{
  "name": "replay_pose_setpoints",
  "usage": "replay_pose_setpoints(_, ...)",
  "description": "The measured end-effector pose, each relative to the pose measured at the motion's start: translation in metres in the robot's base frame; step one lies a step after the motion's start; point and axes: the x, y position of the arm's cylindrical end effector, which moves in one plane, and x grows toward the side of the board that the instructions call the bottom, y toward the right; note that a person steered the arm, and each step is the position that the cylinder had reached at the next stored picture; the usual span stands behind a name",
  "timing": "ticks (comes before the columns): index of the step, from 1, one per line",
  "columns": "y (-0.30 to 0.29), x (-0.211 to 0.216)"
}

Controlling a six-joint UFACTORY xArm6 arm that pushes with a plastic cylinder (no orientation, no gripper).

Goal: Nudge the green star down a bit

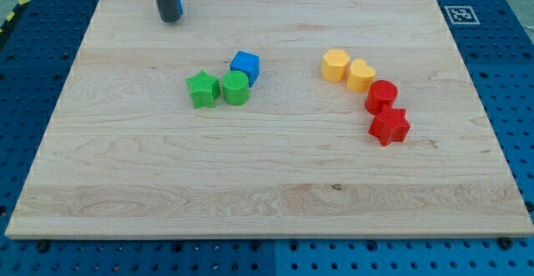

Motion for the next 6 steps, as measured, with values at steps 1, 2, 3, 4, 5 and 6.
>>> replay_pose_setpoints(1,0.000,0.000)
replay_pose_setpoints(2,0.000,0.002)
replay_pose_setpoints(3,0.006,0.029)
replay_pose_setpoints(4,0.021,0.088)
replay_pose_setpoints(5,0.038,0.143)
replay_pose_setpoints(6,0.041,0.158)
